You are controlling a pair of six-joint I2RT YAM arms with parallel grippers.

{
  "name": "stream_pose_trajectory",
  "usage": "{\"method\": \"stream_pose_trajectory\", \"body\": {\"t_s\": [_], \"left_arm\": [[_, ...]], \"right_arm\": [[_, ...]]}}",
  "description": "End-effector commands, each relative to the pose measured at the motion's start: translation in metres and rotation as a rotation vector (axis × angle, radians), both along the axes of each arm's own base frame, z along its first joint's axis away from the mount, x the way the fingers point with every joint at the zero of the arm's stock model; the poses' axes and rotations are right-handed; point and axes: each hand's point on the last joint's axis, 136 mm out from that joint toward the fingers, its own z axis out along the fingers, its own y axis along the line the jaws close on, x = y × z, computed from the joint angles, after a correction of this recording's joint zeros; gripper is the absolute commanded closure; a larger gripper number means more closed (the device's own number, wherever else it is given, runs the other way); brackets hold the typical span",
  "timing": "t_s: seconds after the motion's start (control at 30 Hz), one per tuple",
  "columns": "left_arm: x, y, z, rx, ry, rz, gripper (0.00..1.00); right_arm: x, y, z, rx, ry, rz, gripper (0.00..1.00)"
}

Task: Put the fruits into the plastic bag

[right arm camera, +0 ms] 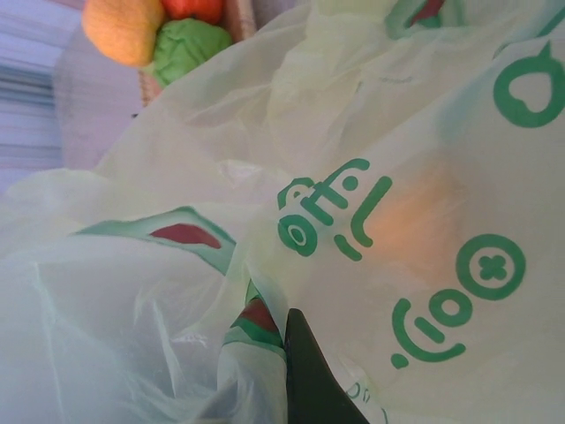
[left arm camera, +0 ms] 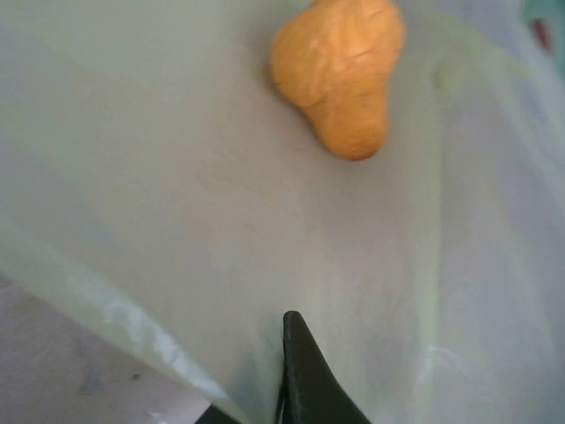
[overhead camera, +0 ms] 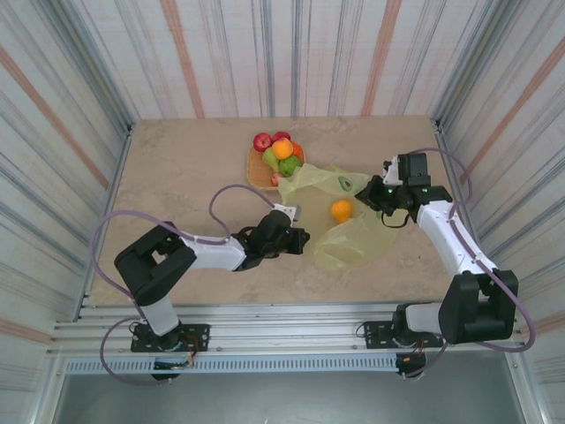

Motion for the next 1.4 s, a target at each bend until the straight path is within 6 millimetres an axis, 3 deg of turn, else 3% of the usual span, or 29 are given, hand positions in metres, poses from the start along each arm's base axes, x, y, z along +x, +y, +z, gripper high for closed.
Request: {"method": "stream_pose_trajectory", "body": {"t_s": [0.0,0.13,0.23,0.3,0.4,0.53,0.6,0.7,0.73,0.9,1.07,1.17,1.37], "left_arm": [[-0.007,-0.013,0.066,-0.162,-0.023,-0.096,0.98],[-0.011,-0.013,0.115,-0.251,-0.026,-0.152,1.0],[-0.005,-0.007,0.132,-0.289,-0.017,-0.15,1.0],[0.001,-0.003,0.131,-0.285,-0.015,-0.137,1.0],[0.008,0.0,0.11,-0.222,0.037,-0.134,1.0],[0.007,-0.002,0.087,-0.169,0.095,-0.16,0.93],[0.007,-0.001,0.084,-0.154,0.092,-0.175,0.82],[0.012,0.011,0.09,-0.141,0.064,-0.181,0.51],[0.014,0.017,0.092,-0.134,0.055,-0.179,0.45],[0.025,0.061,0.11,-0.073,-0.019,-0.153,0.31],[0.062,0.116,0.114,-0.048,-0.014,0.029,0.27],[0.092,0.136,0.103,0.04,-0.014,0.133,0.27],[0.15,0.134,0.076,0.219,0.002,0.169,0.29]], "right_arm": [[-0.009,-0.025,0.022,-0.204,-0.062,0.03,1.0],[-0.015,-0.045,0.045,-0.35,-0.106,0.031,1.0],[-0.016,-0.049,0.054,-0.385,-0.122,0.03,1.0],[-0.015,-0.051,0.056,-0.399,-0.127,0.029,1.0],[-0.013,-0.054,0.053,-0.422,-0.122,0.032,1.0],[-0.011,-0.059,0.055,-0.466,-0.122,0.035,1.0],[-0.01,-0.061,0.056,-0.476,-0.126,0.032,1.0],[-0.008,-0.058,0.056,-0.458,-0.134,0.037,1.0],[-0.008,-0.057,0.055,-0.451,-0.136,0.038,1.0],[-0.004,-0.055,0.051,-0.438,-0.141,0.039,1.0],[0.003,-0.049,0.048,-0.412,-0.15,0.047,1.0],[0.009,-0.047,0.045,-0.4,-0.155,0.053,1.0],[0.016,-0.043,0.042,-0.375,-0.153,0.069,1.0]]}}
